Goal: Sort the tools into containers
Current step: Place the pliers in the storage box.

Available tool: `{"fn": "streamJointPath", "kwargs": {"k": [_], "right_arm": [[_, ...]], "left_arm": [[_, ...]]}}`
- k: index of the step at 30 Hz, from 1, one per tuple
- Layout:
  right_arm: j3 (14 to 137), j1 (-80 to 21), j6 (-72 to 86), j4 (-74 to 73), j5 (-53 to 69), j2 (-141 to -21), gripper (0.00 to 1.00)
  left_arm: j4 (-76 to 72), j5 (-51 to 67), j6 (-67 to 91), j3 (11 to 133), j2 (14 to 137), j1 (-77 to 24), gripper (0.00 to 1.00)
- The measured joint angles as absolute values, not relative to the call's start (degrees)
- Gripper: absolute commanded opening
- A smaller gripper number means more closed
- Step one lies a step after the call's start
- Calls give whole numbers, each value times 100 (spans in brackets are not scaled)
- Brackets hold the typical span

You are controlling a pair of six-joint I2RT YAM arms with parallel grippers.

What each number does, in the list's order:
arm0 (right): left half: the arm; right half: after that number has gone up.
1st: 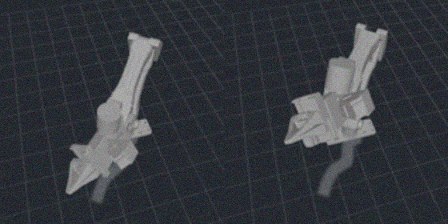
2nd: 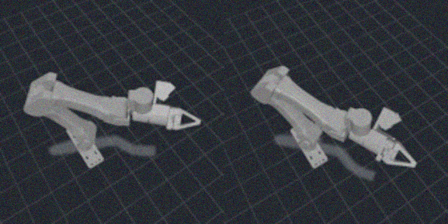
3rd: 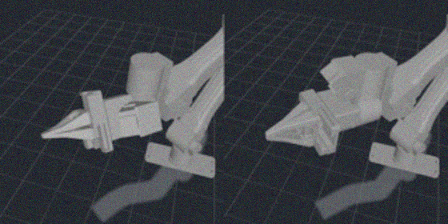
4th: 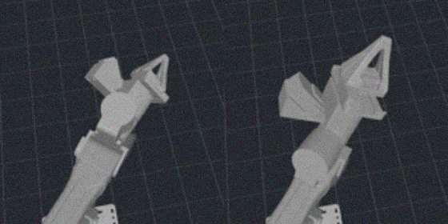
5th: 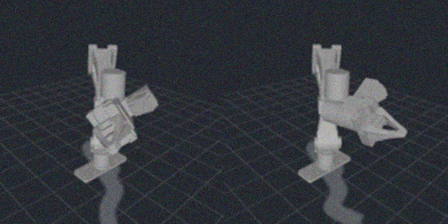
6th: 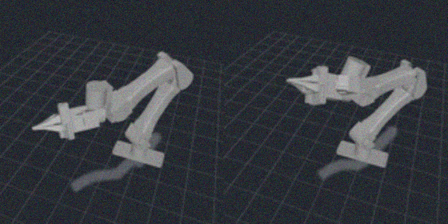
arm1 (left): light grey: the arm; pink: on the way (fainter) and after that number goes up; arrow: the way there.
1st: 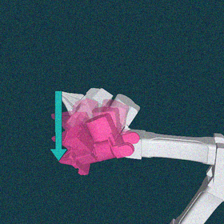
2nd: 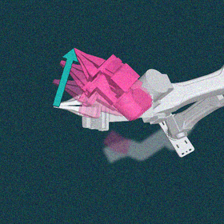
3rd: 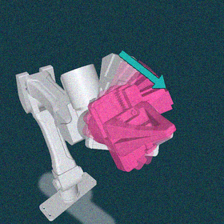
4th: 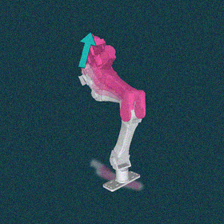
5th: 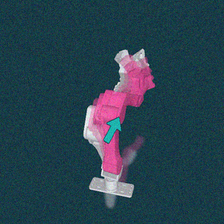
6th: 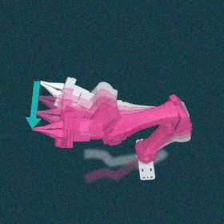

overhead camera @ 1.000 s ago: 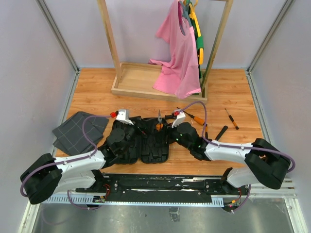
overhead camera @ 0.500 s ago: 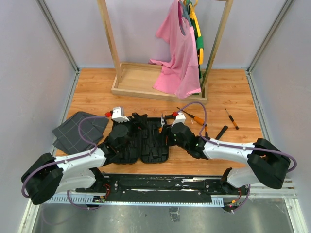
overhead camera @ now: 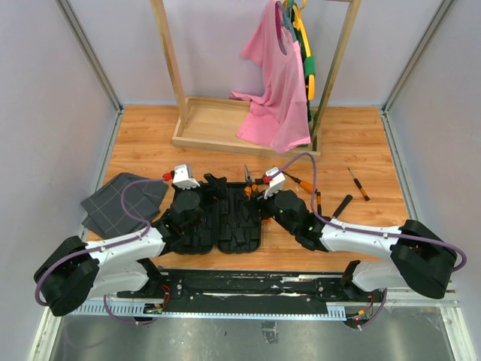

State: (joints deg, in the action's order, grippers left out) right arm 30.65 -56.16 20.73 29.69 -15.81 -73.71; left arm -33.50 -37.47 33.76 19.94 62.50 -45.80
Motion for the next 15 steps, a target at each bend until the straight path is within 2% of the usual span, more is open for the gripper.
{"fn": "streamJointPath", "kwargs": {"k": [3,8,15], "right_arm": [[2936,-5616,1072,3304,-1240,-7334,3],[2434,-5616,-821,3699,-578,-6954,2],[2530,-5616,-2928,2591,425,-6263,2]], "left_arm": [[-3288,-3741,3404,2053,6289,-4550,93],[-3205,-3618,3566,2062,6285,-4272,93],[-3059,-3426,3771,2062,6285,-4021,93]]}}
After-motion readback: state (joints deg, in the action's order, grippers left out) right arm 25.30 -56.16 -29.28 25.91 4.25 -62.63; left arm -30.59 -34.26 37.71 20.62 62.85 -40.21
